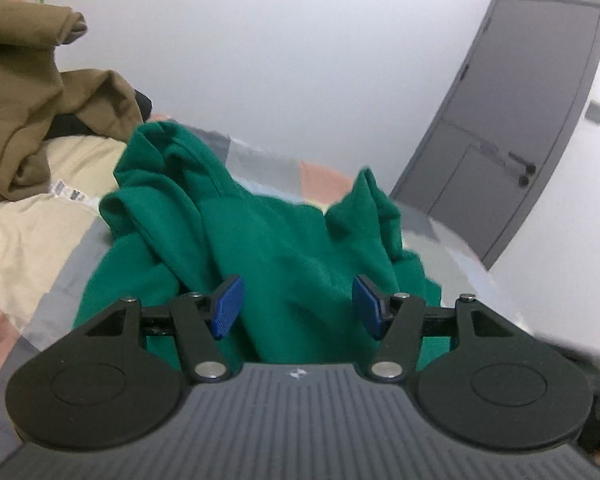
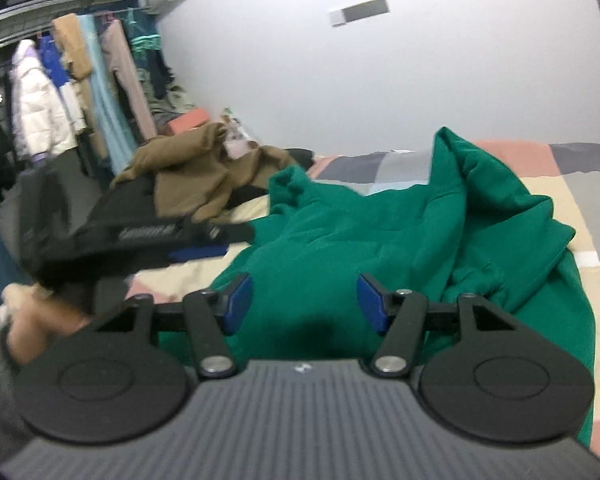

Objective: Fold large clothes

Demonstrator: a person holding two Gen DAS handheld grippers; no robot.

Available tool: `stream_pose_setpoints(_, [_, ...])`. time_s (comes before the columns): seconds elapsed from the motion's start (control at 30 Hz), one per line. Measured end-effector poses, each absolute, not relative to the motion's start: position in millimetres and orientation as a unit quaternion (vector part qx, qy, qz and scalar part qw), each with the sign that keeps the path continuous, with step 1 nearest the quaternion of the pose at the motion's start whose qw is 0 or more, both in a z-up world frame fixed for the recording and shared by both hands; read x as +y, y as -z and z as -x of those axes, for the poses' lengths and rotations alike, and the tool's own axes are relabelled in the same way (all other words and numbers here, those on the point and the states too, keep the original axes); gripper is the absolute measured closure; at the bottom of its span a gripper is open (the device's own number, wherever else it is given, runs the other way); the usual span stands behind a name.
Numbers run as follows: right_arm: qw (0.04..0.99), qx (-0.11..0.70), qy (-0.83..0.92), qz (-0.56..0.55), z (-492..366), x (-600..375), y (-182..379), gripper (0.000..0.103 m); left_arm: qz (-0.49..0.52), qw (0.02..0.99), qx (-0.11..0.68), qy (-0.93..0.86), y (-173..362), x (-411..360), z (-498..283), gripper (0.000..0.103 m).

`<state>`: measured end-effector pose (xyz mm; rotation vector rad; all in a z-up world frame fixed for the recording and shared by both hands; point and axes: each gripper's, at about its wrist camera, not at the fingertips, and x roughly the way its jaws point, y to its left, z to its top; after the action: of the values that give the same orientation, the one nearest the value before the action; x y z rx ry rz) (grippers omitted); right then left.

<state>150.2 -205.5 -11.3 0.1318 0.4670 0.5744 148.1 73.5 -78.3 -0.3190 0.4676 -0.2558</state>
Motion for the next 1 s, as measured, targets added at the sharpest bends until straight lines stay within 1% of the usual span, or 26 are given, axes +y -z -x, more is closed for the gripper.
stream_pose_setpoints(0.1, [0.936, 0.219, -0.265, -0.076, -171, -204, 12, 0.043, 0.143, 0.950, 0.241, 0.135, 84, 64, -153, 0.038])
stream_pose_setpoints(0.17, [0.935, 0.225, -0.262, -0.080, -184, -203, 17, 0.049, 0.135, 0.949, 0.250, 0.140, 89, 59, -156, 0.038])
stream_pose_setpoints(0.23, [0.932, 0.238, -0.263, -0.074, -192, -202, 26, 0.050, 0.122, 0.945, 0.265, 0.146, 96, 55, -163, 0.039])
stream_pose_setpoints(0.3, [0.928, 0.258, -0.260, -0.065, -196, -200, 38, 0.050, 0.113, 0.941, 0.284, 0.147, 103, 52, -170, 0.039])
stream_pose_setpoints(0.37, [0.923, 0.289, -0.249, -0.058, -199, -200, 50, 0.052, 0.105, 0.936, 0.305, 0.144, 112, 49, -178, 0.039])
stream_pose_setpoints(0.47, [0.910, 0.336, -0.239, -0.049, -210, -199, 64, 0.052, 0.092, 0.931, 0.322, 0.142, 123, 48, -184, 0.039])
stream_pose_setpoints(0.6, [0.899, 0.366, -0.240, -0.019, -217, -193, 80, 0.053, 0.095, 0.923, 0.348, 0.133, 136, 50, -194, 0.039])
stream_pose_setpoints(0.67, [0.896, 0.373, -0.239, -0.005, -219, -189, 89, 0.053, 0.095, 0.916, 0.368, 0.127, 142, 49, -201, 0.039])
stream_pose_setpoints(0.77, [0.895, 0.378, -0.238, 0.004, -221, -184, 94, 0.053, 0.093, 0.914, 0.375, 0.125, 144, 49, -205, 0.039])
stream_pose_setpoints(1.0, [0.895, 0.377, -0.237, -0.005, -220, -188, 93, 0.052, 0.107, 0.915, 0.367, 0.127, 136, 52, -200, 0.039])
